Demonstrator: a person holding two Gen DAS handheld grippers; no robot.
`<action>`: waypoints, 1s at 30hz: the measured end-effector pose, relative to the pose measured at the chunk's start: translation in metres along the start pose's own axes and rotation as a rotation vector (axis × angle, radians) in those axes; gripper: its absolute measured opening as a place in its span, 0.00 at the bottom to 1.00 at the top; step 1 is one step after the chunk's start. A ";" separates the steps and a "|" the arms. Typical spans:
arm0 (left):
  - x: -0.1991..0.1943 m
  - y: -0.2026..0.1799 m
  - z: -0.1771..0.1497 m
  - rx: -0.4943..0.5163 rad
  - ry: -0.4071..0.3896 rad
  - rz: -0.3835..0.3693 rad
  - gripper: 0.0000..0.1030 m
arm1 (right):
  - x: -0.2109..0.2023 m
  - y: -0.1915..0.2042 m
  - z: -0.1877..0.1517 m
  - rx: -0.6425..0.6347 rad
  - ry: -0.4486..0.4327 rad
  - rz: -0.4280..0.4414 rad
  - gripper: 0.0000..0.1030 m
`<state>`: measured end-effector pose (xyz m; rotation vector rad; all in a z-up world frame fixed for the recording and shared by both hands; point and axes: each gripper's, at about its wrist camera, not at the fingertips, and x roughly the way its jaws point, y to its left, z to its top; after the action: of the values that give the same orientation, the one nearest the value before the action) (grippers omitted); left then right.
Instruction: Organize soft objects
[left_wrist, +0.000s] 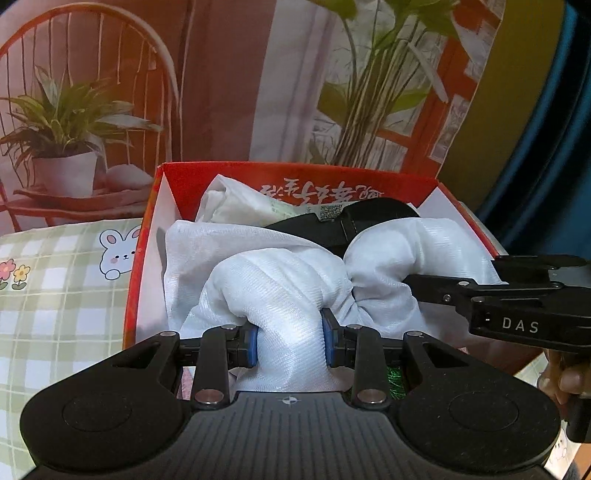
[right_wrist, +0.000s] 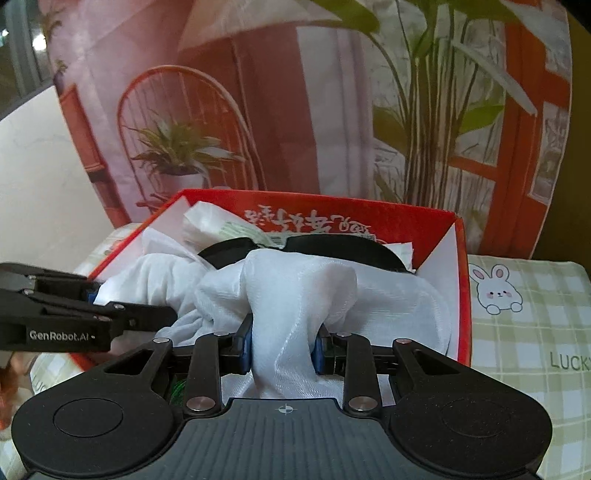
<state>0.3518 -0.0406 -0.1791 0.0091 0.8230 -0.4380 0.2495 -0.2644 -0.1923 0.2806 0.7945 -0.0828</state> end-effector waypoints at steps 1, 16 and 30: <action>0.000 -0.001 -0.001 0.010 0.001 0.001 0.33 | 0.001 -0.001 0.000 0.004 0.002 -0.002 0.26; -0.073 -0.032 -0.021 0.131 -0.188 0.099 0.96 | -0.050 0.009 -0.028 -0.022 -0.010 0.025 0.36; -0.186 -0.058 -0.023 0.073 -0.391 0.262 1.00 | -0.147 0.035 -0.022 -0.036 -0.290 -0.098 1.00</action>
<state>0.2025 -0.0195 -0.0532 0.0952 0.4125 -0.2109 0.1372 -0.2290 -0.0942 0.1896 0.5206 -0.1971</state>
